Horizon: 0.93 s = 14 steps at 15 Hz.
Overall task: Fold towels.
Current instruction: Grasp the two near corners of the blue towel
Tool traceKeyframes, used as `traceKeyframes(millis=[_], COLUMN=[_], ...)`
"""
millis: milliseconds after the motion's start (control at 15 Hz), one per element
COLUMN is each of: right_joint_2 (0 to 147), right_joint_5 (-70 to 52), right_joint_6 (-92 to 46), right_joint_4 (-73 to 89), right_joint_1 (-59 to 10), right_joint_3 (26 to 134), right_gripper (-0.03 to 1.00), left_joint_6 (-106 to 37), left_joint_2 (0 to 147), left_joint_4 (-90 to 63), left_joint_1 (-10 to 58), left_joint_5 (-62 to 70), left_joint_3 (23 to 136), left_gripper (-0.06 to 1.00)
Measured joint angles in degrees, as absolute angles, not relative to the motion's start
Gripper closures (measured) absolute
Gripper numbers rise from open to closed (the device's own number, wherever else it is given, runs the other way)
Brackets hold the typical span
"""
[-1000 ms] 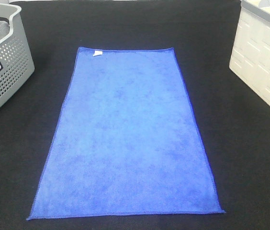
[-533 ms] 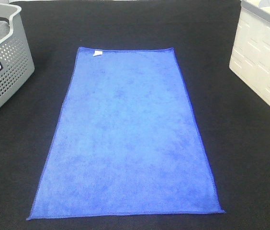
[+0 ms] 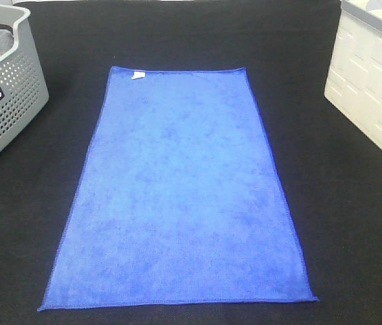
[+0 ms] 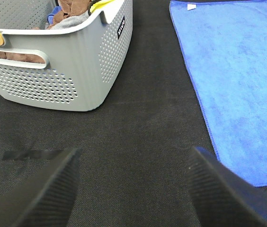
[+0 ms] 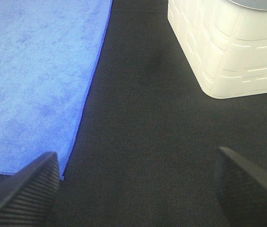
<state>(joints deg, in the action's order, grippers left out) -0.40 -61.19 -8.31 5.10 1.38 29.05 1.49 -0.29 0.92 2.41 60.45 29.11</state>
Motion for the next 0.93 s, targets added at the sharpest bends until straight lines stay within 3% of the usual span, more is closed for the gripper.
traceKeyframes(millis=[933], right_joint_2=[-0.4], right_joint_5=[-61.2], right_joint_6=[-8.3], right_joint_4=[5.1], right_joint_1=[1.4], right_joint_3=[29.0], right_gripper=[0.14], left_joint_6=[1.5], left_joint_2=[-0.3], left_joint_4=[0.9], left_joint_1=[2.4], left_joint_5=[60.4], left_joint_3=[29.1], left_gripper=[0.31])
